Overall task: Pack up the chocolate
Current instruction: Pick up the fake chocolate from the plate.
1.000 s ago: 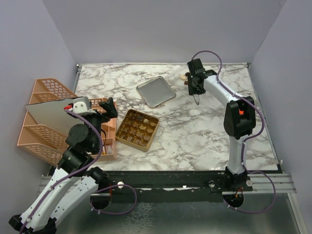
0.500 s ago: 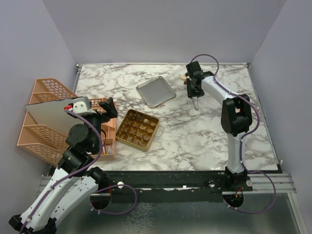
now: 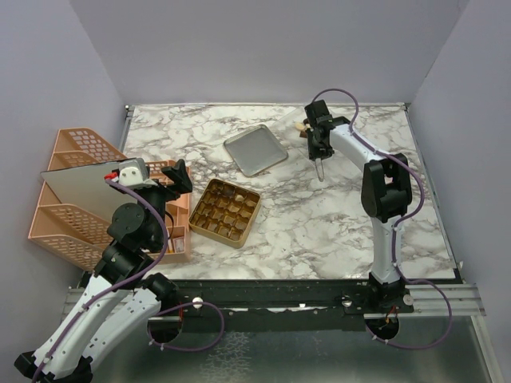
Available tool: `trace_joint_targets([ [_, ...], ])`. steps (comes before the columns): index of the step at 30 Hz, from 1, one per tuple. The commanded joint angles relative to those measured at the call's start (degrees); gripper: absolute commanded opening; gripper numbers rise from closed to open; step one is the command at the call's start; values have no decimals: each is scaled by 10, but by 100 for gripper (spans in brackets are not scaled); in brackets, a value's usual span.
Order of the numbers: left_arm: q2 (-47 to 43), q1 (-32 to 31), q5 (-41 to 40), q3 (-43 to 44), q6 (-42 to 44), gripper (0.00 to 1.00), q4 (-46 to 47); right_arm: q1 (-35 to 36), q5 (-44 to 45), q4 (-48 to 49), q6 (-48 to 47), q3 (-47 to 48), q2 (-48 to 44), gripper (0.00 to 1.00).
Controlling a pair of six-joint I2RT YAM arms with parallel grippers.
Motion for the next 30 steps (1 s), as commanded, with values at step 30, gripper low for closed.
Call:
trace_joint_targets([
  [30,-1,-2,-2,-6,3,99,12,20,-79,10,18,-139,-190,29],
])
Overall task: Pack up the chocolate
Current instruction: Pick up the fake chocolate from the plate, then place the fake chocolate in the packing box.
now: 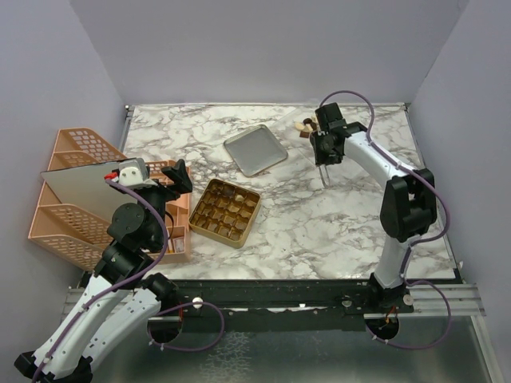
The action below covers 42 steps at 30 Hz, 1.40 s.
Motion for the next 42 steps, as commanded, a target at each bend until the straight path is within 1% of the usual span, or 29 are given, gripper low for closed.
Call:
trace_joint_targets([
  [1,1,-2,-3,-6,3,99,12,22,-42,12,10,-18,-54,29],
  [9,-1,-2,-3,-6,3,99,12,103,-76,10,16,-66,-121,29],
  [15,2,-2,0,-6,2,99,12,171,-90,2,27,-101,-152,29],
  [18,4,-2,0,-6,2,99,11,196,-116,9,32,-123,-166,29],
  [23,3,-2,0,-5,2,99,10,219,-133,9,31,-146,-179,29],
  [29,3,-2,0,-5,2,99,10,242,-179,9,36,-169,-204,29],
  [36,3,-2,-1,-5,2,99,9,266,-198,7,54,-197,-226,29],
  [42,4,-2,0,-4,2,99,9,275,-181,5,60,-211,-229,30],
])
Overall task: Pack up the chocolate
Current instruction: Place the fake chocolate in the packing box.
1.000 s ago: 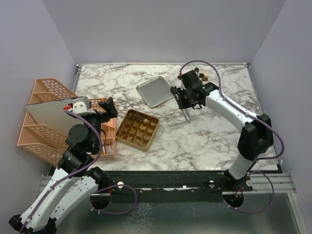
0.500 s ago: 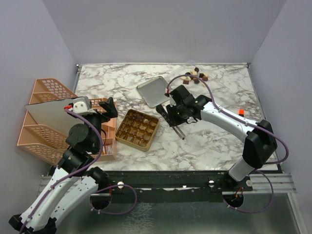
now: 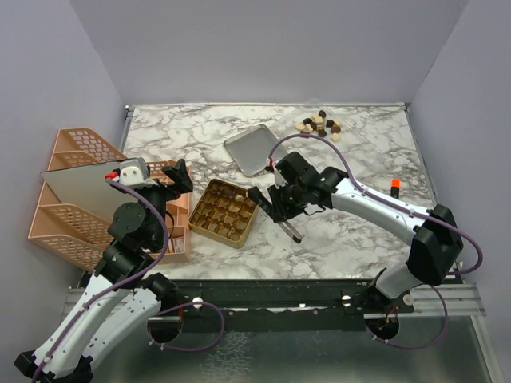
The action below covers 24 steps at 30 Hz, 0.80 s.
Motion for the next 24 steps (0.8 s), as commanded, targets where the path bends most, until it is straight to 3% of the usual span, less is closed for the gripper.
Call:
trace_joint_targets([
  [1,1,-2,0,-4,2,99,6,5,-3,0,10,-10,-15,30],
  [14,0,-1,-1,-4,2,99,5,7,10,-8,8,-1,3,37],
  [24,-1,-2,-1,-4,2,99,5,7,13,-8,10,10,-4,37],
])
